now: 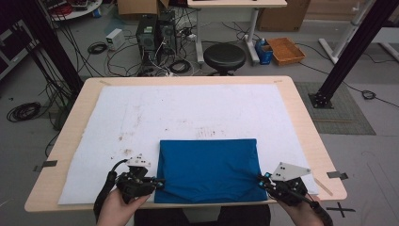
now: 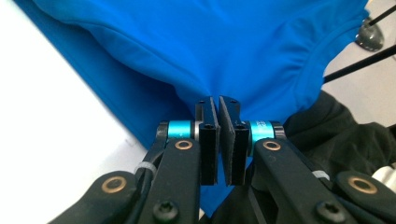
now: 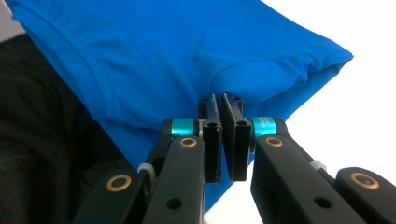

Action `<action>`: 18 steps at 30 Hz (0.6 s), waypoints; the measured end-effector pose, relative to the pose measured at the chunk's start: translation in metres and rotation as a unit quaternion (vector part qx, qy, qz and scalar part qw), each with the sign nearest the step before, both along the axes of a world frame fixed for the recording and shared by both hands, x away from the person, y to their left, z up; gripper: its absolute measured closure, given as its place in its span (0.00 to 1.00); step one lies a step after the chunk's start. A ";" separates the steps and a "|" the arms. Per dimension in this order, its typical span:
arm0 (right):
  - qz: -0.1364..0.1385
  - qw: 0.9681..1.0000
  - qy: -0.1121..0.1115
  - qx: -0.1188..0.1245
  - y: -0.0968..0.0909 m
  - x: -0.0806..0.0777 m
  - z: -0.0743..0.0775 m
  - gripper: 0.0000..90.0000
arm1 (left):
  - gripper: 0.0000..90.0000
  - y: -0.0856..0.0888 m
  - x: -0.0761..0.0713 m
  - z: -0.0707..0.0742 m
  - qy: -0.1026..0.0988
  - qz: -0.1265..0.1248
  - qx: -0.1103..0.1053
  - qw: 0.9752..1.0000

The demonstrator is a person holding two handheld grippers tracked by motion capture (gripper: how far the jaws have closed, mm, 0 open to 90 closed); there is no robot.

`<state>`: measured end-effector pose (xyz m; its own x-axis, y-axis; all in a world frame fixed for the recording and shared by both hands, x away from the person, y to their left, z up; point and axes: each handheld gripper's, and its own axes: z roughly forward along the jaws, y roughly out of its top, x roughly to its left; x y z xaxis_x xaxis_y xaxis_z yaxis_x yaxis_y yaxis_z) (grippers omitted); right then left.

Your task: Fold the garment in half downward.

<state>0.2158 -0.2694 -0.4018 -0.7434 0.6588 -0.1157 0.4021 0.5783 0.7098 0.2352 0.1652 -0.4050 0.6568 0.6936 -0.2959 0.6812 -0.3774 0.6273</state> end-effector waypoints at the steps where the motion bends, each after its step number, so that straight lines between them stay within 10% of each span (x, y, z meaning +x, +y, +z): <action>1: 0.000 1.000 -0.001 -0.004 0.001 -0.001 -0.001 0.97 | 0.96 0.000 0.000 -0.002 -0.001 -0.001 0.006 1.000; 13: 0.004 1.000 0.006 -0.021 0.001 -0.008 -0.012 0.95 | 0.94 -0.003 -0.002 -0.012 -0.003 -0.008 0.025 1.000; 18: -0.023 1.000 -0.011 -0.014 -0.006 -0.002 -0.009 0.74 | 0.67 0.003 0.001 -0.006 -0.017 0.013 0.009 1.000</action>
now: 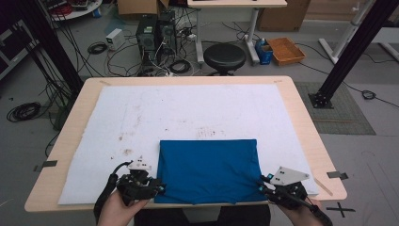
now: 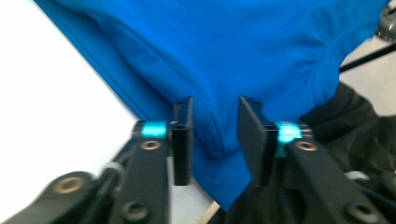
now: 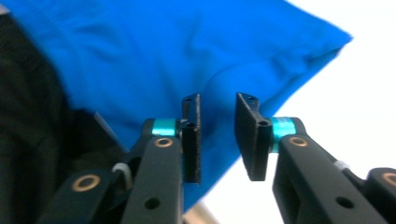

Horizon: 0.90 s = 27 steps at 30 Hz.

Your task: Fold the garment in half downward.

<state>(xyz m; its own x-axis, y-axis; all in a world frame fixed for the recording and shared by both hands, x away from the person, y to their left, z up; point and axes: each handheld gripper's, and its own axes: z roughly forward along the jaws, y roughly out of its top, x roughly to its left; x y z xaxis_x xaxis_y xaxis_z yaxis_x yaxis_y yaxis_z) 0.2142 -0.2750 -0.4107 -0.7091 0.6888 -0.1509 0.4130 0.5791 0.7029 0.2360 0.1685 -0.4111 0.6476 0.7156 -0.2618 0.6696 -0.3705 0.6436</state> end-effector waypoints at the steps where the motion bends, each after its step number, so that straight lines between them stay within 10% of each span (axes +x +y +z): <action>1: -0.008 1.000 -0.009 0.001 -0.002 0.003 0.002 0.69 | 0.63 0.000 0.000 0.000 0.000 0.000 0.000 1.000; 12: -0.090 0.993 -0.033 0.063 -0.014 0.079 0.020 0.61 | 0.58 0.012 0.057 0.010 -0.099 0.068 -0.026 0.993; 23: -0.125 0.987 0.016 0.095 -0.005 0.134 0.002 0.61 | 0.58 0.013 0.107 -0.009 -0.112 0.111 -0.008 0.987; 27: -0.147 0.981 0.066 0.112 -0.006 0.152 -0.012 0.61 | 0.58 0.008 0.120 -0.016 -0.107 0.118 0.005 0.987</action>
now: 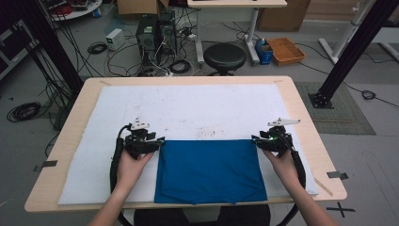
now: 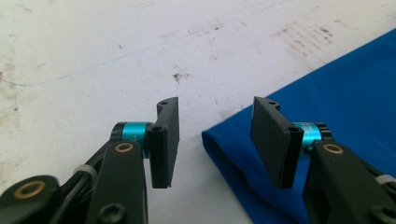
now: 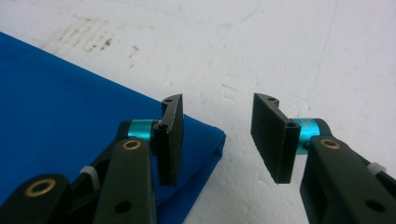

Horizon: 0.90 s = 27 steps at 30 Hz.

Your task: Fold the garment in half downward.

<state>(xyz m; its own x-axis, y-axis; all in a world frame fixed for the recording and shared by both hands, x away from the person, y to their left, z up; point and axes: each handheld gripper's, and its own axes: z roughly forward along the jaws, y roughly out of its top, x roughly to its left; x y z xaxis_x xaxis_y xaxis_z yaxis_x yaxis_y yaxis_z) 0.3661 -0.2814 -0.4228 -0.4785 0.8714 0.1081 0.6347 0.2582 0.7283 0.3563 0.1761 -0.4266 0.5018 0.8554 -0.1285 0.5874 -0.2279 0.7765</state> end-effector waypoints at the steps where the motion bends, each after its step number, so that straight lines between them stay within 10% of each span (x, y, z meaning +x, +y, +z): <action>1: 0.003 1.000 0.006 0.004 0.000 0.002 -0.003 0.61 | 0.58 -0.001 0.003 -0.002 0.002 0.001 0.006 1.000; 12: 0.040 0.999 0.028 -0.018 0.005 0.004 -0.017 0.94 | 0.77 -0.009 0.008 -0.017 0.025 0.010 0.029 0.999; 15: 0.046 0.998 0.024 -0.019 0.005 0.004 -0.016 0.97 | 0.94 -0.009 0.006 -0.018 0.033 -0.004 0.013 0.999; 27: 0.056 0.998 0.002 -0.014 0.002 0.022 -0.006 0.97 | 0.96 -0.012 0.025 -0.014 0.025 -0.008 0.036 0.999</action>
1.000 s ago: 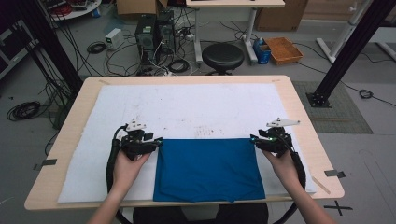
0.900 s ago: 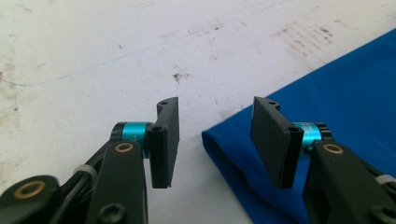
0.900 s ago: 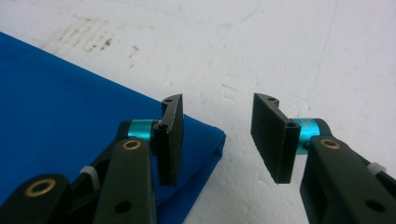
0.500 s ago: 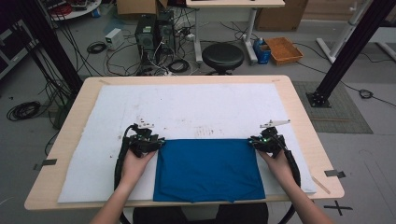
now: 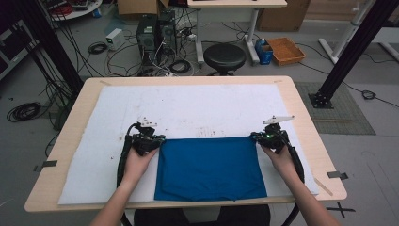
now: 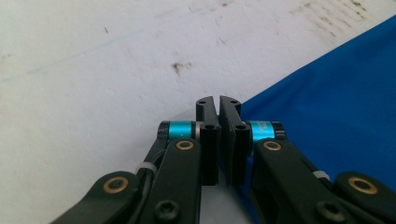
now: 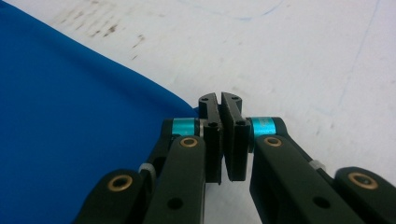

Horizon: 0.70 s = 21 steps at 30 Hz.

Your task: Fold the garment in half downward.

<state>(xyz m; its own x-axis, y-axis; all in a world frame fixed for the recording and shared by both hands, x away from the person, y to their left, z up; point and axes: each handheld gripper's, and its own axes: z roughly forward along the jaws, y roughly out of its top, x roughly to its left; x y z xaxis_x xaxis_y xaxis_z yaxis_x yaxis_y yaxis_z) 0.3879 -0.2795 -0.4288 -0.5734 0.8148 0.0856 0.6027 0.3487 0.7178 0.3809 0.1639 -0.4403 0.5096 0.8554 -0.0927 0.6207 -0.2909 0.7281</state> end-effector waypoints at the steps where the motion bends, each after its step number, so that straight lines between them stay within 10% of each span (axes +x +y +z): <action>1: 0.003 1.000 -0.009 -0.002 0.001 0.008 0.002 0.98 | 0.96 0.000 0.004 0.000 0.000 0.003 0.001 1.000; 12: 0.000 1.000 -0.009 -0.015 0.006 0.052 0.006 0.97 | 0.96 -0.001 0.040 0.001 -0.008 0.020 0.004 1.000; 21: -0.008 1.000 -0.010 -0.012 0.005 0.054 0.005 0.92 | 0.94 -0.003 0.047 0.001 -0.009 0.017 0.004 1.000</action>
<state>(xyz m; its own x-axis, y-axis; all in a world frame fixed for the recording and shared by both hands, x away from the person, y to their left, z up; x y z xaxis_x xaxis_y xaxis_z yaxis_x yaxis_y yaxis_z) 0.4416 -0.2746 -0.4243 -0.5624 0.8250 0.0547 0.5932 0.3565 0.7218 0.4275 0.1609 -0.4393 0.4826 0.8724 -0.0774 0.6165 -0.2756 0.7375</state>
